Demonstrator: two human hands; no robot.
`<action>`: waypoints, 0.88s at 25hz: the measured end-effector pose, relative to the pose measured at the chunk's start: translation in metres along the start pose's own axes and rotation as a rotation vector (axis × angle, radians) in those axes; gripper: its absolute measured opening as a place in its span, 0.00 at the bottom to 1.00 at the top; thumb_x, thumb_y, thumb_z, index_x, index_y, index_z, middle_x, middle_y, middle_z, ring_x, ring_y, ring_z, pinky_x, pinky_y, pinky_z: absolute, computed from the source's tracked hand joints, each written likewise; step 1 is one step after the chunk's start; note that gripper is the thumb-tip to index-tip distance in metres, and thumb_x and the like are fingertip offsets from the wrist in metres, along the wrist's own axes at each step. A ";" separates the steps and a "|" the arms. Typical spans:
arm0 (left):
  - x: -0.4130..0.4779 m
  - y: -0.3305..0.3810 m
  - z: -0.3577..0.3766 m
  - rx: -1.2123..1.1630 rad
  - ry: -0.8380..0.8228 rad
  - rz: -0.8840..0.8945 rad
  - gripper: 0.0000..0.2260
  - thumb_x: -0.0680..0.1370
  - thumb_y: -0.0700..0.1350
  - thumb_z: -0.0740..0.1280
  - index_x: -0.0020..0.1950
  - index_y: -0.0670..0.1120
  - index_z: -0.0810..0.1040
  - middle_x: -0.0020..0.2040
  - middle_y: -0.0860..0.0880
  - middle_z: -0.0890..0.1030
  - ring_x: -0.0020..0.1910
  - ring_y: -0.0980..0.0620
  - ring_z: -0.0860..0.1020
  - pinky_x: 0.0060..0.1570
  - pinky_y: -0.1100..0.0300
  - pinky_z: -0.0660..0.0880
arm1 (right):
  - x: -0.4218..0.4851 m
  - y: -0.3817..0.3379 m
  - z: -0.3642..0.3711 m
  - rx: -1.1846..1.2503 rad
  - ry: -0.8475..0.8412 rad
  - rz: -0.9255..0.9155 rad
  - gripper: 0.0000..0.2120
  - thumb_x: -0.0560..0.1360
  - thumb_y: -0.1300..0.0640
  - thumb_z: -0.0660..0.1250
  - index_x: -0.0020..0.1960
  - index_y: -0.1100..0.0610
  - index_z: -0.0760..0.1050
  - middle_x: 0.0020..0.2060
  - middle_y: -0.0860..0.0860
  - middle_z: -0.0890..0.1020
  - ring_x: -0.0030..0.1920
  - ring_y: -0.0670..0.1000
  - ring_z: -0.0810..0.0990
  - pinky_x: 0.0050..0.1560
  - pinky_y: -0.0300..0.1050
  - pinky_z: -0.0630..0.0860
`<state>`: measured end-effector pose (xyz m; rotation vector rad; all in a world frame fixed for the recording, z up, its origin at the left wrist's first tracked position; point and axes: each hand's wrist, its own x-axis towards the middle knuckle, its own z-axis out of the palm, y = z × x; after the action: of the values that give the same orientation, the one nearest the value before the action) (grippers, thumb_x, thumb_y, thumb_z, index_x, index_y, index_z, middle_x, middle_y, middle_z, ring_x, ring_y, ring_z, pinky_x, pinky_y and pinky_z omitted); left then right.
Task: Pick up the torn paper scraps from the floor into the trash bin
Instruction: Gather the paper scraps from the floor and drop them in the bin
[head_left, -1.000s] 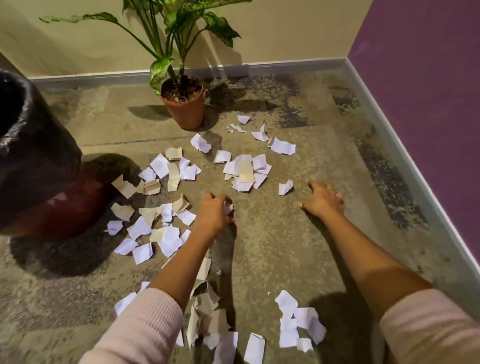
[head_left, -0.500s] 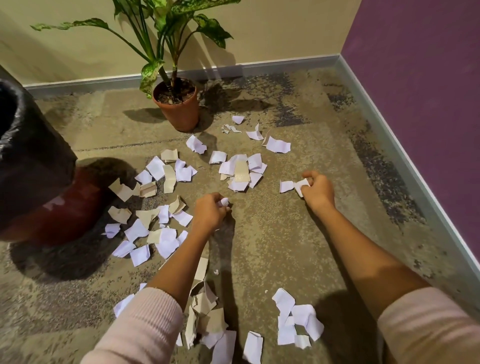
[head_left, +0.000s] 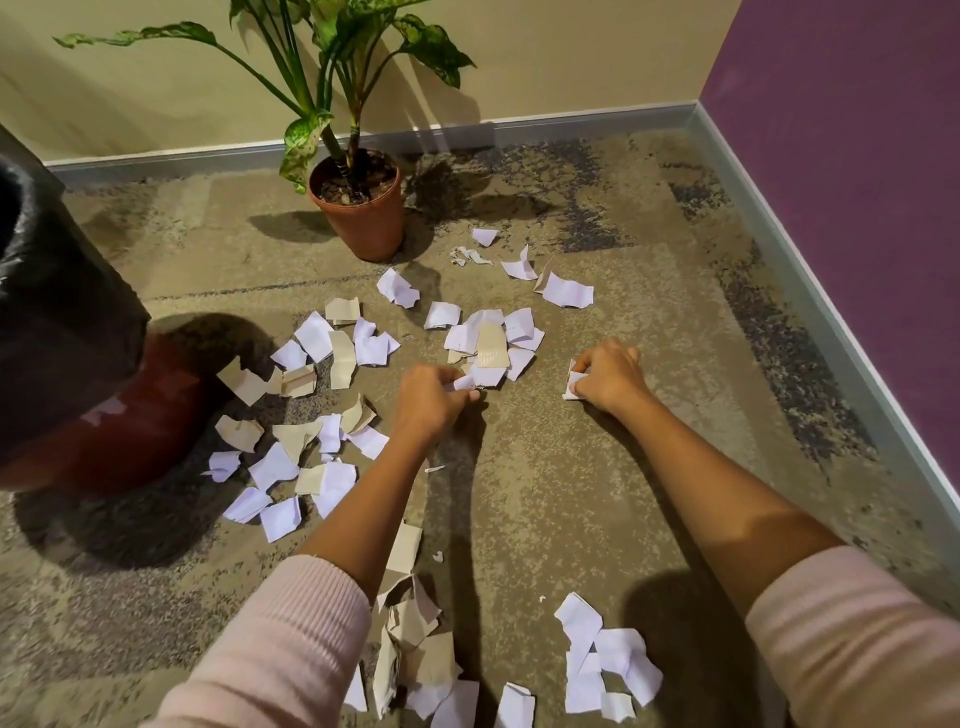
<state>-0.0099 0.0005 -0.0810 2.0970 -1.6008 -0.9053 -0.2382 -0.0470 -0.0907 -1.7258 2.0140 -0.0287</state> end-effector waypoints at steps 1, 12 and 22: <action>0.004 0.000 0.001 0.005 -0.002 0.016 0.15 0.73 0.50 0.74 0.53 0.41 0.83 0.48 0.42 0.83 0.48 0.44 0.78 0.39 0.57 0.67 | 0.001 0.000 0.003 0.008 0.008 -0.018 0.10 0.73 0.62 0.68 0.53 0.55 0.82 0.59 0.56 0.74 0.61 0.60 0.70 0.62 0.51 0.72; 0.050 0.008 0.007 -0.030 0.033 0.064 0.20 0.67 0.50 0.78 0.56 0.47 0.81 0.57 0.42 0.78 0.55 0.41 0.77 0.48 0.55 0.72 | 0.025 -0.041 -0.005 0.580 -0.113 -0.043 0.20 0.68 0.66 0.73 0.58 0.56 0.76 0.56 0.57 0.79 0.56 0.56 0.79 0.58 0.50 0.77; 0.093 0.015 -0.024 0.479 -0.270 0.033 0.63 0.58 0.60 0.81 0.80 0.53 0.42 0.77 0.38 0.42 0.76 0.34 0.45 0.72 0.39 0.57 | 0.055 -0.081 0.000 -0.113 -0.240 -0.209 0.57 0.58 0.43 0.80 0.76 0.48 0.49 0.69 0.59 0.57 0.70 0.62 0.53 0.68 0.60 0.64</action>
<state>0.0102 -0.0946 -0.0800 2.3192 -2.1635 -0.8919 -0.1686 -0.1153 -0.0834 -1.9041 1.6859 0.2166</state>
